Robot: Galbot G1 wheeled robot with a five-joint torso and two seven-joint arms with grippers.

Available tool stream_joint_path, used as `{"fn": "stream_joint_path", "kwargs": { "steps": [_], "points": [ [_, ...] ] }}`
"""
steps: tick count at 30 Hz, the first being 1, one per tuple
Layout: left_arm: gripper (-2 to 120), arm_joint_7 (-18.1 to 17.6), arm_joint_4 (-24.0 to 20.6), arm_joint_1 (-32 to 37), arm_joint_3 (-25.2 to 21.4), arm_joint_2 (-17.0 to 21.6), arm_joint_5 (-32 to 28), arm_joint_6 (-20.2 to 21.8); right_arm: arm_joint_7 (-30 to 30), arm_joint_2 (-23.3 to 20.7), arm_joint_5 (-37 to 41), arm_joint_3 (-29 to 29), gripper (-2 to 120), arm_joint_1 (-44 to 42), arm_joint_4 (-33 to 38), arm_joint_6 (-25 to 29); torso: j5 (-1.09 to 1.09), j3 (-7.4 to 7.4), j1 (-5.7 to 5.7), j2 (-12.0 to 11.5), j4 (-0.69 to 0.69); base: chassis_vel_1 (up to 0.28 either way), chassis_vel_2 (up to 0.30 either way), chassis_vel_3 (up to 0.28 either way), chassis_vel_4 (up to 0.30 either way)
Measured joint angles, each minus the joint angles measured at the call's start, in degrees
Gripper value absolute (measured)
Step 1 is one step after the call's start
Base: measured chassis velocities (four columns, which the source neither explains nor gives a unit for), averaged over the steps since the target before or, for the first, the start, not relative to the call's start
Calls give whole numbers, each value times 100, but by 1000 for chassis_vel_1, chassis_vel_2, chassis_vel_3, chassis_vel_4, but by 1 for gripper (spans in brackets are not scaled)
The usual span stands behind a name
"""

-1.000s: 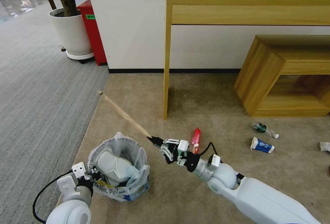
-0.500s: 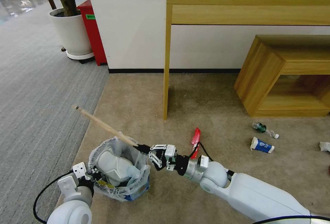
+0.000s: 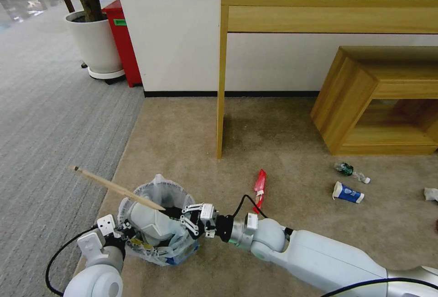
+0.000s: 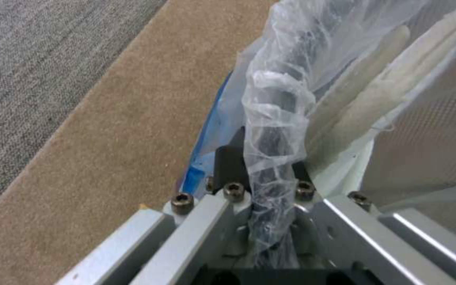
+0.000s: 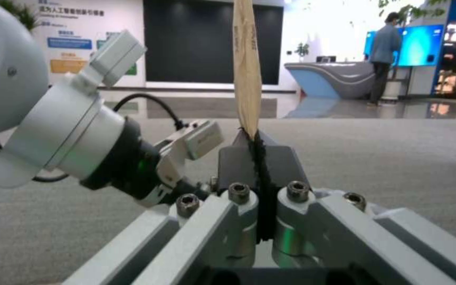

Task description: Pick up the trash bin and place the garbage on the floor into it.

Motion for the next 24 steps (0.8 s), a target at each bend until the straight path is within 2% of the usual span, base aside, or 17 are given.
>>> {"fn": "stream_joint_path", "kwargs": {
  "steps": [24],
  "points": [
    [0, 10, -308, 155, 57, -9, -9, 4, -14, 250, -266, -77, 0, -60, -477, 146, 0, 0, 0, 0, 0, 0, 0, 0, 0]
  ]
}}
